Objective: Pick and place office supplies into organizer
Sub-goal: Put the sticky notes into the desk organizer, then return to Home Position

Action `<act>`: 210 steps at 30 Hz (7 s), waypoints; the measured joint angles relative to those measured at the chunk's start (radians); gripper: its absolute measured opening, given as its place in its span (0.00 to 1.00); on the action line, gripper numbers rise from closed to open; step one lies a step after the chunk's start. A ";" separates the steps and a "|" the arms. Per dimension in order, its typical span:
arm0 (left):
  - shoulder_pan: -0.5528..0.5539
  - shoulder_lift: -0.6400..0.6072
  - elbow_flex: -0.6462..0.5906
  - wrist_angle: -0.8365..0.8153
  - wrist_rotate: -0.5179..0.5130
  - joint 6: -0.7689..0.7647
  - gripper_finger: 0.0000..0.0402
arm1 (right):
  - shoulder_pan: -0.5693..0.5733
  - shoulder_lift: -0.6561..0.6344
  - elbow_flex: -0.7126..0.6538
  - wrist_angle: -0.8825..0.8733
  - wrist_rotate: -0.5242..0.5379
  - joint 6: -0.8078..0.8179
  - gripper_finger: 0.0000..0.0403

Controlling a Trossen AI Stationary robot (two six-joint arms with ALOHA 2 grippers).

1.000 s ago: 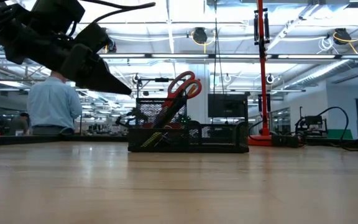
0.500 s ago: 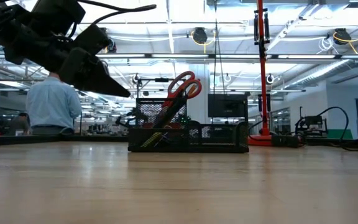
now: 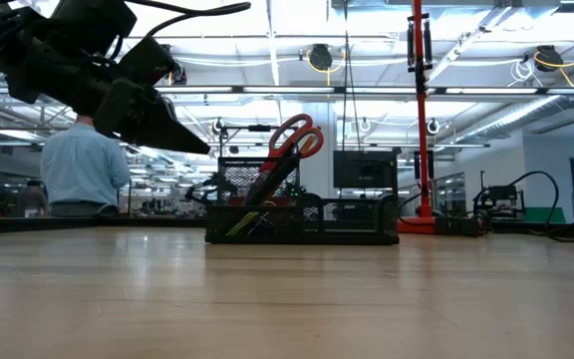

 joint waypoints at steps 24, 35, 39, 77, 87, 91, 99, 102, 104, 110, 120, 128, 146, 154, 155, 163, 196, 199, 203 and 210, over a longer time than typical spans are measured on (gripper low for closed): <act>0.000 0.000 0.000 -0.003 0.000 -0.016 0.06 | 0.017 0.001 -0.237 0.060 -0.069 0.102 0.51; 0.000 0.000 0.000 -0.003 0.000 -0.018 0.06 | 0.017 -0.004 -0.280 0.065 0.019 0.153 0.42; 0.000 0.000 0.000 -0.003 0.000 -0.018 0.06 | 0.016 -0.001 -0.282 0.071 0.031 0.157 0.19; 0.000 0.000 0.000 -0.003 0.000 -0.021 0.06 | -0.148 0.003 -0.025 -0.335 0.563 -0.146 0.00; 0.000 0.000 0.000 -0.005 0.000 -0.022 0.06 | -0.303 0.001 -0.039 -0.335 0.767 -0.301 0.00; 0.000 0.000 0.000 -0.005 0.000 -0.029 0.06 | -0.358 0.001 -0.080 -0.335 0.787 -0.360 0.00; 0.000 0.000 0.000 -0.004 0.000 -0.025 0.06 | -0.435 0.001 -0.176 -0.335 0.791 -0.422 0.00; 0.000 0.000 0.000 -0.004 -0.001 -0.023 0.06 | -0.461 0.001 -0.201 -0.335 0.802 -0.410 0.00; 0.000 0.000 0.000 -0.004 -0.001 -0.018 0.06 | -0.475 0.001 -0.213 -0.335 0.839 -0.395 0.00; 0.000 0.000 0.000 -0.004 -0.001 -0.015 0.06 | -0.514 0.001 -0.219 -0.316 0.843 -0.430 0.00; 0.000 0.000 0.000 -0.003 -0.002 -0.002 0.06 | -0.564 -0.001 -0.263 -0.149 0.867 -0.522 0.00; 0.000 0.000 0.000 -0.003 -0.002 0.013 0.06 | -0.574 -0.001 -0.375 -0.041 0.814 -0.513 0.00; 0.010 0.000 0.000 -0.004 -0.002 0.030 0.06 | -0.640 -0.001 -0.454 0.179 0.762 -0.626 0.00; 0.011 0.000 0.000 -0.003 -0.002 0.031 0.06 | -0.631 -0.013 -0.453 0.180 0.663 -0.662 0.08; 0.011 0.000 0.000 -0.003 -0.002 0.031 0.06 | -0.627 -0.017 -0.453 0.183 0.657 -0.662 0.08; 0.011 0.000 0.000 -0.003 -0.002 0.027 0.06 | -0.605 -0.081 -0.456 0.204 0.583 -0.648 0.11; 0.010 0.000 0.000 -0.004 -0.001 0.019 0.06 | -0.597 -0.145 -0.454 0.237 0.500 -0.640 0.11; 0.001 0.000 0.000 -0.001 -0.001 0.040 0.06 | -0.576 -0.172 -0.437 0.215 0.488 -0.622 0.11; -0.058 0.000 0.000 0.054 0.000 0.117 0.06 | -0.518 -0.284 -0.434 0.306 0.472 -0.667 0.04; -0.211 -0.078 0.028 0.159 0.024 0.220 0.06 | -0.459 -0.626 -0.733 0.898 0.365 -1.012 0.01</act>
